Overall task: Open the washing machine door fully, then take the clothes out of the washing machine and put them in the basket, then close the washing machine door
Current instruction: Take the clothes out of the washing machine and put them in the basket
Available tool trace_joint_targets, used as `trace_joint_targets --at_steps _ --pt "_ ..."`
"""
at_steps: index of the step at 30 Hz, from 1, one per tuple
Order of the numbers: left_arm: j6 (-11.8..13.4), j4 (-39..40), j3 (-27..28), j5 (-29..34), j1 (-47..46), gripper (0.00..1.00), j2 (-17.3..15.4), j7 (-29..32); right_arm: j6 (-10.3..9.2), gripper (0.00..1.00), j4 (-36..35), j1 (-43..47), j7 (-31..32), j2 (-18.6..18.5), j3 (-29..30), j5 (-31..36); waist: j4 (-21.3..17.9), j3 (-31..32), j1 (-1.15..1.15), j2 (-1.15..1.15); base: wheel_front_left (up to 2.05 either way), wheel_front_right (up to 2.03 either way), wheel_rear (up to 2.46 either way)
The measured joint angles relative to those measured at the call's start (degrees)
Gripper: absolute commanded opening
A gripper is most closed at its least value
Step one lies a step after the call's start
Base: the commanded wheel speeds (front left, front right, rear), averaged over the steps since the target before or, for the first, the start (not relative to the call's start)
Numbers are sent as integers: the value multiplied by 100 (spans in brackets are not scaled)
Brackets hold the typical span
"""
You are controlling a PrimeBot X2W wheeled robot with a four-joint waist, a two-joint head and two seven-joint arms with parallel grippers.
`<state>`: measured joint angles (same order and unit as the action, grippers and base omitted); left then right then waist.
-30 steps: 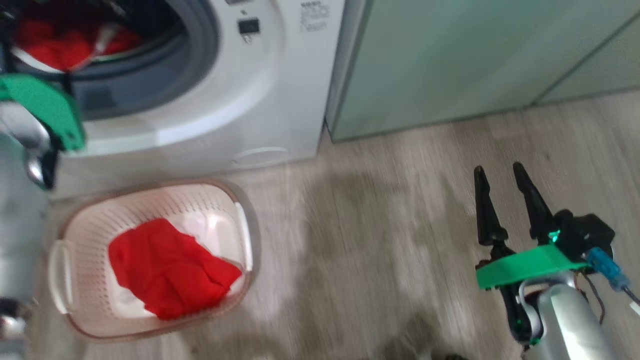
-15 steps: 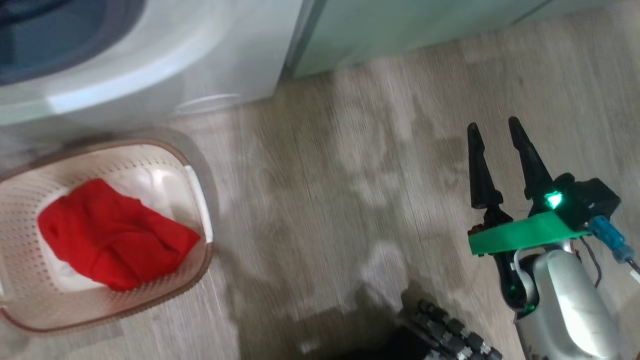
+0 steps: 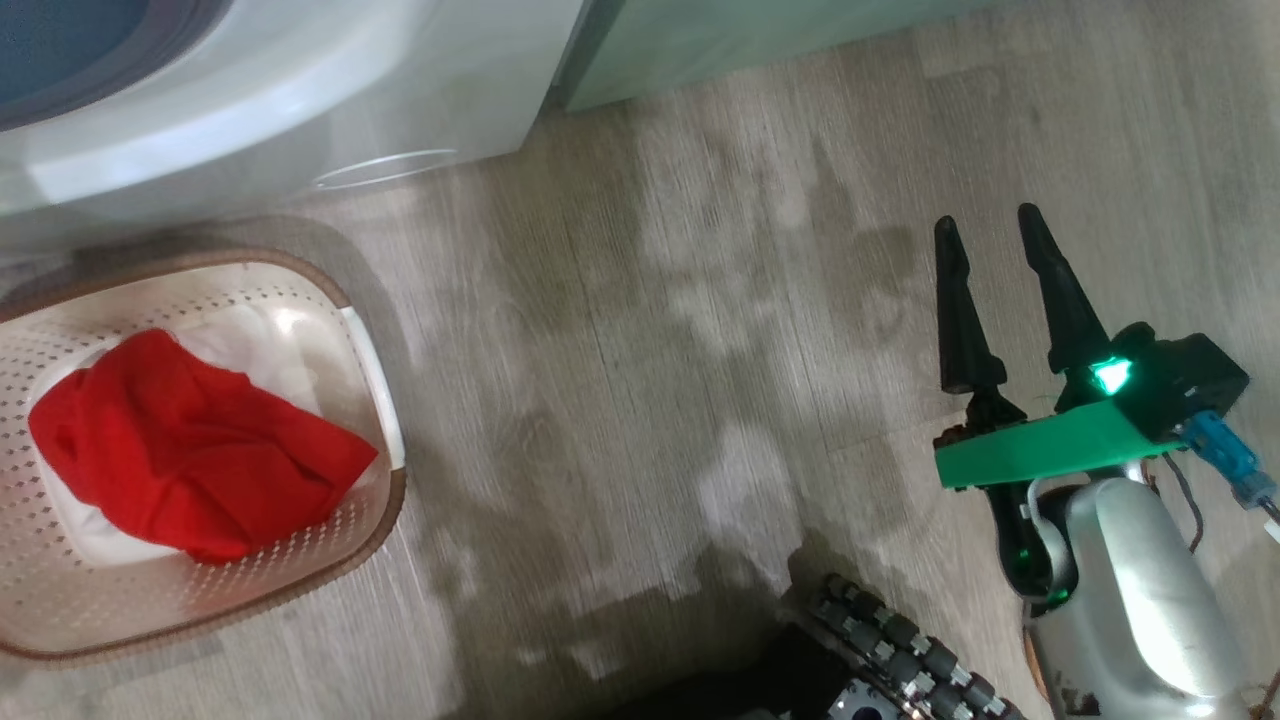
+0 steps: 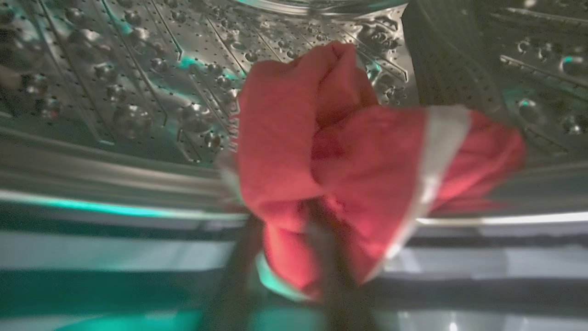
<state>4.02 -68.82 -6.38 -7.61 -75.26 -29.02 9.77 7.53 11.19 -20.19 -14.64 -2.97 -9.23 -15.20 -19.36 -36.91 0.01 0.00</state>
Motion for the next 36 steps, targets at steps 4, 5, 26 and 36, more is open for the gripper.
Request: trace_joint_targets --at_steps 4,5,26,36 --pt "-55 -154 -85 26 103 0 104 -225 0 100 10 0 0 2 31 1 52 107 0 0 0 0 0" --pt "-57 -185 -110 26 153 0 148 -325 0 100 21 1 0 2 36 10 69 153 0 0 0 0 0" --pt "-865 -448 -583 -257 2381 0 1863 -1958 0 100 417 811 0 -53 185 209 882 2021 -1 0 0 0 0" --pt "-1036 -504 -878 -286 3838 0 2293 -2092 0 100 532 1251 0 -110 97 148 1278 2890 -1 1 0 0 0"
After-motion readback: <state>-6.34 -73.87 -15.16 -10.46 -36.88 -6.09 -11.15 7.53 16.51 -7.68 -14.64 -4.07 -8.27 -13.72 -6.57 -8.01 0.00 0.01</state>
